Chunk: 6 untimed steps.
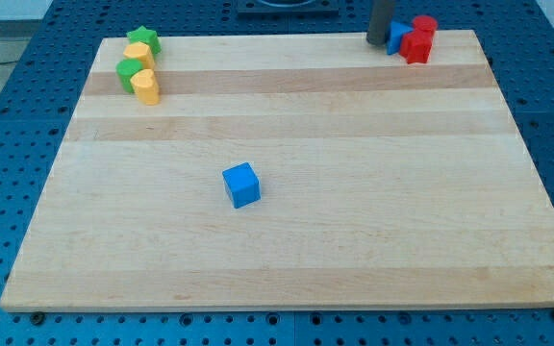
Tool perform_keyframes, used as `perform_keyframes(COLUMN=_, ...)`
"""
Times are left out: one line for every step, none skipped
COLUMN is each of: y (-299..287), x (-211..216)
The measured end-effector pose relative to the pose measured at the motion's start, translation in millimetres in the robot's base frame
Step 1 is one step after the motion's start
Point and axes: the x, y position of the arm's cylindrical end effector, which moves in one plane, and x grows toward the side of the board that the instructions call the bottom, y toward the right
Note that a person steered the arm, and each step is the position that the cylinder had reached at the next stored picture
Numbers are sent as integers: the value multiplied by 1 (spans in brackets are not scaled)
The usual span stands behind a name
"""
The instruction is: Move the blue cube near the right center of the board
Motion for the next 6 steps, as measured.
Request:
perform_keyframes(y=-41, x=21)
perform_keyframes(y=-91, x=93)
perform_keyframes(y=-140, x=171)
perform_keyframes(y=-203, x=246)
perform_keyframes(y=-232, x=316)
perform_keyframes(y=-236, x=358)
